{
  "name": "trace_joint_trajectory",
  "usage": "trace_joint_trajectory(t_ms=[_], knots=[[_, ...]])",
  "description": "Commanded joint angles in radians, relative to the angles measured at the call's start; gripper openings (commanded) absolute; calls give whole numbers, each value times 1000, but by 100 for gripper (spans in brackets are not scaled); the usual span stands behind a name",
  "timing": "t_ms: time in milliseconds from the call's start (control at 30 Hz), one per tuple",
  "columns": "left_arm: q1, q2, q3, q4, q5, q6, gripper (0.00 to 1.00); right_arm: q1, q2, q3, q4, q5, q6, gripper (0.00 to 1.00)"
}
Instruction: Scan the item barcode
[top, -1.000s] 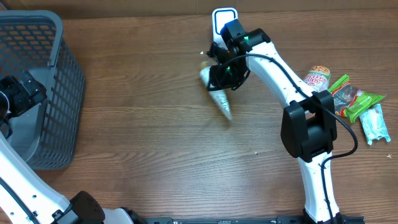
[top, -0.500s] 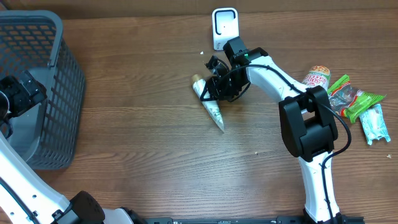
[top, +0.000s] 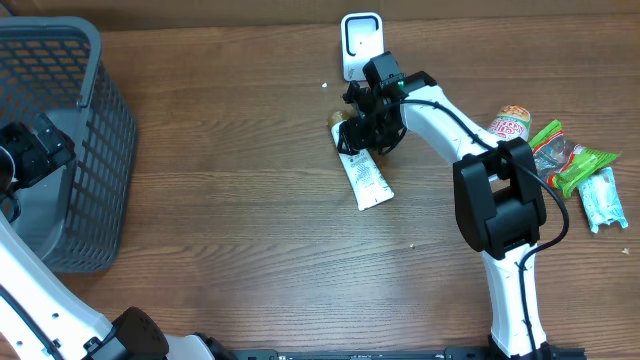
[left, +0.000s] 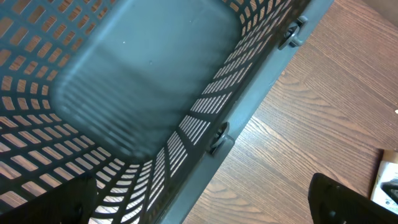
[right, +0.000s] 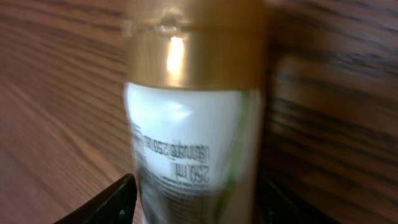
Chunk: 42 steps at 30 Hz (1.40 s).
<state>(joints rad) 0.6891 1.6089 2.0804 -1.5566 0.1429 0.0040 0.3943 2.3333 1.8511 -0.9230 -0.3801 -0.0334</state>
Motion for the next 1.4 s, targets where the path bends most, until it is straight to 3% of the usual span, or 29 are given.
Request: trace_joint_trajectory(t_ms=[0,33,233,533,833,1000,1167,1300,1367], knots=[[2,0,2,1,5,16,100,-11,0,64,-82,-17,-118,73],[2,0,2,1,5,16,100,-11,0,64,-102,-27,-141,77],[2,0,2,1,5,16,100,-15,0,27,-126,-86,-181,77],[2,0,2,1,5,16,100,-86,0,-65,-65,-268,-177,57],[2,0,2,1,5,16,100,-165,0,-150,25,-417,-177,57],[2,0,2,1,5,16,100,-143,0,-150,38,-394,-175,62],[2,0,2,1,5,16,100,-86,0,-150,72,-218,-45,62],[2,0,2,1,5,16,100,-72,1,-150,63,-235,-39,61],[2,0,2,1,5,16,100,-67,3,-157,58,-234,-29,54]])
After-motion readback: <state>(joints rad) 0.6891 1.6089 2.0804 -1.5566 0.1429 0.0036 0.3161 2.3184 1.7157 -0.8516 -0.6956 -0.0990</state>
